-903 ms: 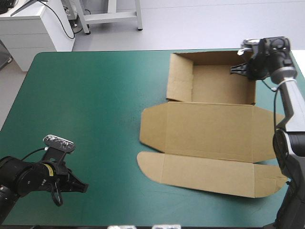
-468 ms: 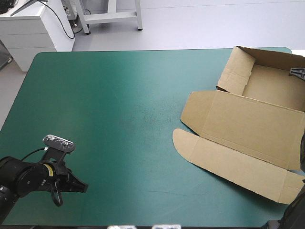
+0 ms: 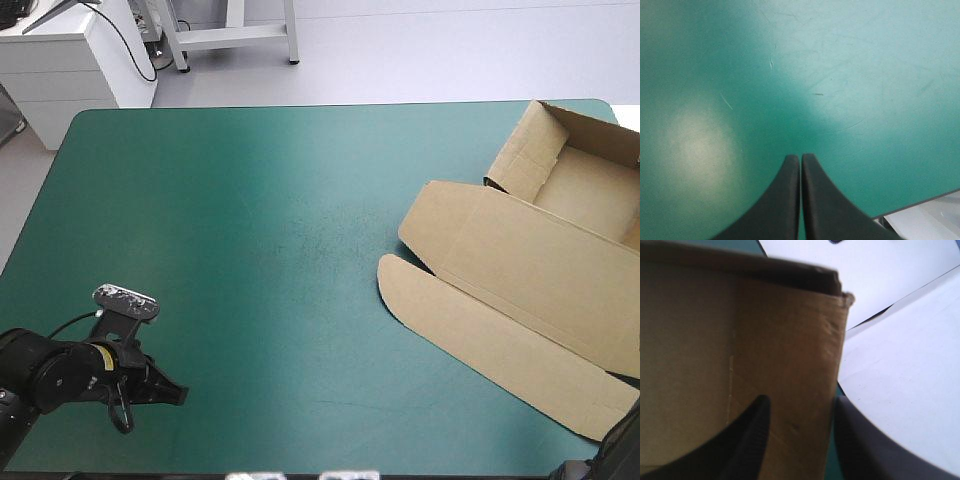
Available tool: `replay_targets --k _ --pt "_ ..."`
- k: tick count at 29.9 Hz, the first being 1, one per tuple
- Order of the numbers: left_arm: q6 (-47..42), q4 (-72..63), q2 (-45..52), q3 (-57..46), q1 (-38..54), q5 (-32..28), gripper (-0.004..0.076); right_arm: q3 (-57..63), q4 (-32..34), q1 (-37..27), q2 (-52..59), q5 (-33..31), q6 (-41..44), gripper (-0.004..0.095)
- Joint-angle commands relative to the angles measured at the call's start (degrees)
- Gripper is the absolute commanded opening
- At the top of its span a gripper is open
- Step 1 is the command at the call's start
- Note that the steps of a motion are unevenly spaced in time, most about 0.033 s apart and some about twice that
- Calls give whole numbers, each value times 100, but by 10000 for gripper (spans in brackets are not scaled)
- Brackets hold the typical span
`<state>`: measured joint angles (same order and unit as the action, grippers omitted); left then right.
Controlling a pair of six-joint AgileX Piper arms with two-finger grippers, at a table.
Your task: Fold the box
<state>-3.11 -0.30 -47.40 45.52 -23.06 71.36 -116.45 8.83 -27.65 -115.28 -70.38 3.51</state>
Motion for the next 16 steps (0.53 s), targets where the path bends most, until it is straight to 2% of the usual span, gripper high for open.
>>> replay_targets --k 1,2,4,10,13,16 --pt "-48 -100 43 170 -10 249 -8 -209 256 -50 325 373 -80 698" --pt "-48 -100 43 170 -10 249 -8 -209 318 -50 325 371 -68 776" --pt "-48 -100 43 170 -10 249 -8 -209 378 -50 325 361 -16 827" --pt "-48 -100 43 170 -10 249 -8 -212 344 -50 325 287 -8 801" --pt "-48 -100 43 170 -10 249 -8 -222 263 -50 353 138 -8 747" --pt "-48 -100 43 170 -10 249 -8 -222 207 -50 445 85 -8 592"
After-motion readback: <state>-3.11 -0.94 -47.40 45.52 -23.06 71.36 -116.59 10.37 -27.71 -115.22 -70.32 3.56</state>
